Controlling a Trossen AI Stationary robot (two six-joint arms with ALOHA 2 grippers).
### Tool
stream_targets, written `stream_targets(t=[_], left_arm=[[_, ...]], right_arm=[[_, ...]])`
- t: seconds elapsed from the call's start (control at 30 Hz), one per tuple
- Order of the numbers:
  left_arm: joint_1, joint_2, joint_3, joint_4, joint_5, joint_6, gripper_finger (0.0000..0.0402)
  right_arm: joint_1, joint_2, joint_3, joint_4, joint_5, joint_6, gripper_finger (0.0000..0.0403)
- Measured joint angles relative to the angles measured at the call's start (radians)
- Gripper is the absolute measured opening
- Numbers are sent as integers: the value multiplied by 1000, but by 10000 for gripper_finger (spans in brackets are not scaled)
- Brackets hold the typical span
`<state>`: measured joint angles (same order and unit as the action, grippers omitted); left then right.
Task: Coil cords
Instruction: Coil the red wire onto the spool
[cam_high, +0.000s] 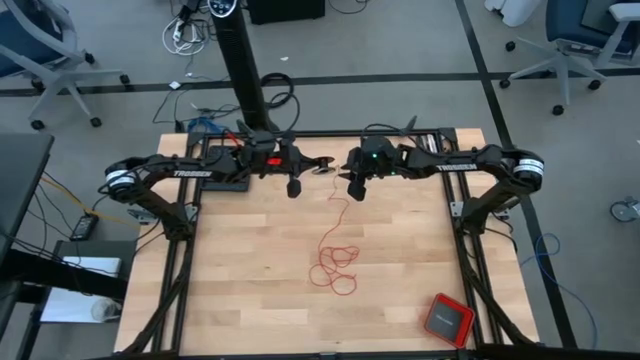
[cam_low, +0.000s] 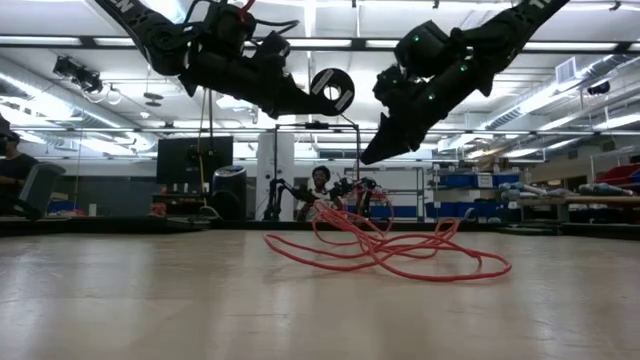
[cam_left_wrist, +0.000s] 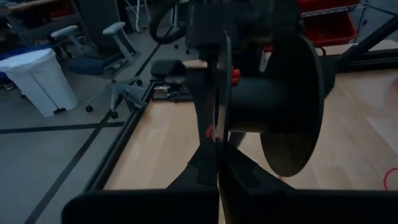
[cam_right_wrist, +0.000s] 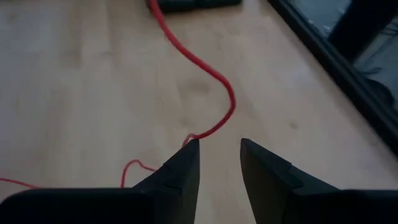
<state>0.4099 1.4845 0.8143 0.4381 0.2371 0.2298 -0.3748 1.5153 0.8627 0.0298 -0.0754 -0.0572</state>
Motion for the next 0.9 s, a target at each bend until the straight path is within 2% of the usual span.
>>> stream_targets(t=[0.1, 0.4, 0.5, 0.7, 0.9], left_arm=[[0, 0, 0, -5, 0, 0, 0], [0, 0, 0, -4, 0, 0, 0], [0, 0, 0, -2, 0, 0, 0], [0, 0, 0, 4, 0, -2, 0], [0, 0, 0, 16, 0, -2, 0]], right_arm=[[-4, 7, -53, 130, -51, 36, 115], [-43, 5, -221, 417, -109, 127, 114], [-49, 5, -237, 429, -124, 144, 114], [-68, 5, -257, 410, -233, 164, 114], [-72, 5, -257, 423, -225, 173, 114]])
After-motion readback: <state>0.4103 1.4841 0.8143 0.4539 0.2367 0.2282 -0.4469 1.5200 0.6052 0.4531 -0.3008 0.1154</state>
